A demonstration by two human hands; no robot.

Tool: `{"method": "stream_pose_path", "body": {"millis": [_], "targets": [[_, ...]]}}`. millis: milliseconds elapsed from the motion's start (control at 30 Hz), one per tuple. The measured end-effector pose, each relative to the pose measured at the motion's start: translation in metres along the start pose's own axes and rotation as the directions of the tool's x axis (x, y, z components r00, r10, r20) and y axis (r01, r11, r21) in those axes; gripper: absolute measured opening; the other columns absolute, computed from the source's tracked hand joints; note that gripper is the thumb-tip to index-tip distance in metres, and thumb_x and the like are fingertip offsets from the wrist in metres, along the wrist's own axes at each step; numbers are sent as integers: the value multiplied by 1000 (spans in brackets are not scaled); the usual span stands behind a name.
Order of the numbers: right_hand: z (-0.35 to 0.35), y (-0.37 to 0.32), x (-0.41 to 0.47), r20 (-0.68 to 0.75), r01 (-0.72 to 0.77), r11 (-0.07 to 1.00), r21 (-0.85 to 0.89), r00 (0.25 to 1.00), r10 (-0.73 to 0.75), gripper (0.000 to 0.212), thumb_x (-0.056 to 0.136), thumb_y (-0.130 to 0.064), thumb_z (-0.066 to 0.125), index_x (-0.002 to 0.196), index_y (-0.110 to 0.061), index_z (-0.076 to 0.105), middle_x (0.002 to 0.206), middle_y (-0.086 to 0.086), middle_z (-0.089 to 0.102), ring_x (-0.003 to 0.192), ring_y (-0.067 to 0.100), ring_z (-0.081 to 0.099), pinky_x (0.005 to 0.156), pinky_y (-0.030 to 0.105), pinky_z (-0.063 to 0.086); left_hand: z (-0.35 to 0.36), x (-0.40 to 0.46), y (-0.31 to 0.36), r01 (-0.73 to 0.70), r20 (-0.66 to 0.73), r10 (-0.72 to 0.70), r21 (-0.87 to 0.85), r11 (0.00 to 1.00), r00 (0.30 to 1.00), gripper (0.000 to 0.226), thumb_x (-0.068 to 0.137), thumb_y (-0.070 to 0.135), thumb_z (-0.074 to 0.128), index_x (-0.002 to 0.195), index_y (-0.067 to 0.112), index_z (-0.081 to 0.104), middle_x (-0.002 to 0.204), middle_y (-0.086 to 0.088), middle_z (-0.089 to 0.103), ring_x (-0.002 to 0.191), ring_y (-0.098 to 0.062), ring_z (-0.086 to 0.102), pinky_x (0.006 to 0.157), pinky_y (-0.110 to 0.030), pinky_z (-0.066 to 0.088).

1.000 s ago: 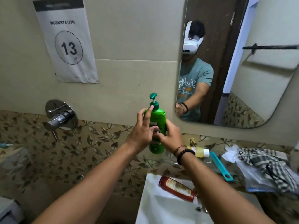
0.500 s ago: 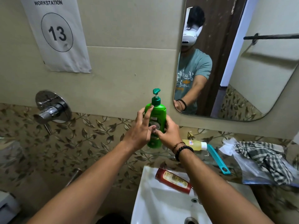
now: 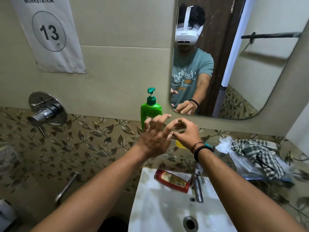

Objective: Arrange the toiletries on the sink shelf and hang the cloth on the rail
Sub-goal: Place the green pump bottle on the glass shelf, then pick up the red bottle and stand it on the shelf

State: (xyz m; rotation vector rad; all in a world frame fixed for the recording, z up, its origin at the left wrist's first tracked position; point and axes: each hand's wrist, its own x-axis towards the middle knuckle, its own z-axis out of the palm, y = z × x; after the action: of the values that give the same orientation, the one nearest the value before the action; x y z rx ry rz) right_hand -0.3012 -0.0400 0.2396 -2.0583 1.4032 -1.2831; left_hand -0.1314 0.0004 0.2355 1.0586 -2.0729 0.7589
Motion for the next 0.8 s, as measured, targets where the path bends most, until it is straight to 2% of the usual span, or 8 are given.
{"method": "stream_pose_path", "body": {"millis": [100,167,233,333,467,533,667,800], "targets": [[-7,12,-25,-40,-5,1000,-2,999,5,29,72,-8,75,95,-24,67,83,-7,69,75,4,65,68,10,49,11,-9,23,-110,36,120,-201,973,992,27,87,15,59,112,5,58,102,-17,59,84,-30,52,68,-45,47],[-5,22,-51,-74,27,997,-70,997,-32,22,74,-9,73,91,-22,68,80,-8,68,72,2,61,67,4,45,19,-26,39,-150,66,181,-329,932,981,6,90,6,58,91,3,62,80,-13,57,68,-24,46,58,-42,44],[3,34,-82,-72,88,984,-156,992,-101,15,74,-9,72,83,-19,68,74,-5,67,65,7,58,63,8,44,29,-50,54,-140,111,202,-409,902,973,7,88,4,60,81,3,60,73,-12,56,63,-24,45,53,-40,42],[20,57,-126,14,110,966,-234,994,-110,7,75,-8,69,79,-14,67,73,2,68,64,17,60,62,27,51,45,-88,66,-114,185,221,-460,881,958,9,79,-1,65,74,3,59,70,-15,56,61,-30,47,51,-42,41],[45,86,-156,149,151,946,-285,982,-112,13,74,-5,67,86,-11,69,80,5,70,72,22,64,66,31,52,70,-122,69,-27,341,217,-485,874,915,2,79,-1,62,80,-1,63,76,-18,61,66,-35,55,59,-43,48],[57,96,-156,198,129,947,-294,978,-71,18,76,-5,66,93,-10,69,87,7,71,81,25,65,73,32,52,87,-131,66,39,440,190,-460,887,878,9,80,1,60,87,-2,65,83,-19,64,75,-38,59,68,-45,51],[77,118,-148,274,-8,933,-361,955,114,29,81,-10,62,111,-9,63,107,11,67,101,28,61,87,34,49,127,-138,57,149,670,97,-300,942,736,37,92,27,53,121,5,60,117,-15,63,111,-32,55,99,-44,44],[95,139,-136,345,-61,905,-422,912,222,35,85,-13,58,120,-14,56,116,9,63,108,27,57,89,34,46,165,-144,46,164,723,90,-274,948,685,45,91,36,59,128,10,54,127,-14,54,119,-31,48,99,-42,42]]}}
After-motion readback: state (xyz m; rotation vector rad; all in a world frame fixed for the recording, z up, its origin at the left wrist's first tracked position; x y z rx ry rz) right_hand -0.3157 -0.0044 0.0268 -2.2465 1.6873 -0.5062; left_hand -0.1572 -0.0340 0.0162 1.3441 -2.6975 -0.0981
